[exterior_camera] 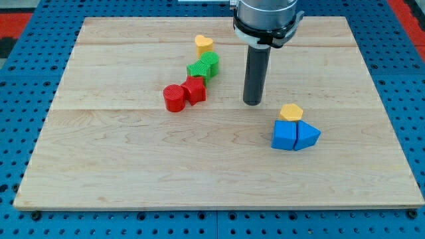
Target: Place the yellow heart at the top of the blue cube
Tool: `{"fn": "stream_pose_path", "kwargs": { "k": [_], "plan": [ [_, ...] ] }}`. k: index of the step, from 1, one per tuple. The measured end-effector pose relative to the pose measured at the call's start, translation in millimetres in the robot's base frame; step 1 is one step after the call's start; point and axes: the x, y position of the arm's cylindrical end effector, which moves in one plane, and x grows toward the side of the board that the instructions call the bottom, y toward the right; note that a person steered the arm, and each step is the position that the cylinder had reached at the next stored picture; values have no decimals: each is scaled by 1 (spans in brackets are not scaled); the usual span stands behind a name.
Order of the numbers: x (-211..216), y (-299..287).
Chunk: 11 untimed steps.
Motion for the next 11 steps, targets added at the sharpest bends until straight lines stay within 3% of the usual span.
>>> {"fn": "stream_pose_path", "kwargs": {
  "k": [1, 2, 3, 5, 7, 8, 9, 10, 11],
  "plan": [
    [24, 60],
    [14, 42],
    [-32, 41],
    [-61, 53],
    [-235, 63],
    [-242, 51],
    [-210, -21],
    [-206, -157],
    [-157, -181]
  ]
}}
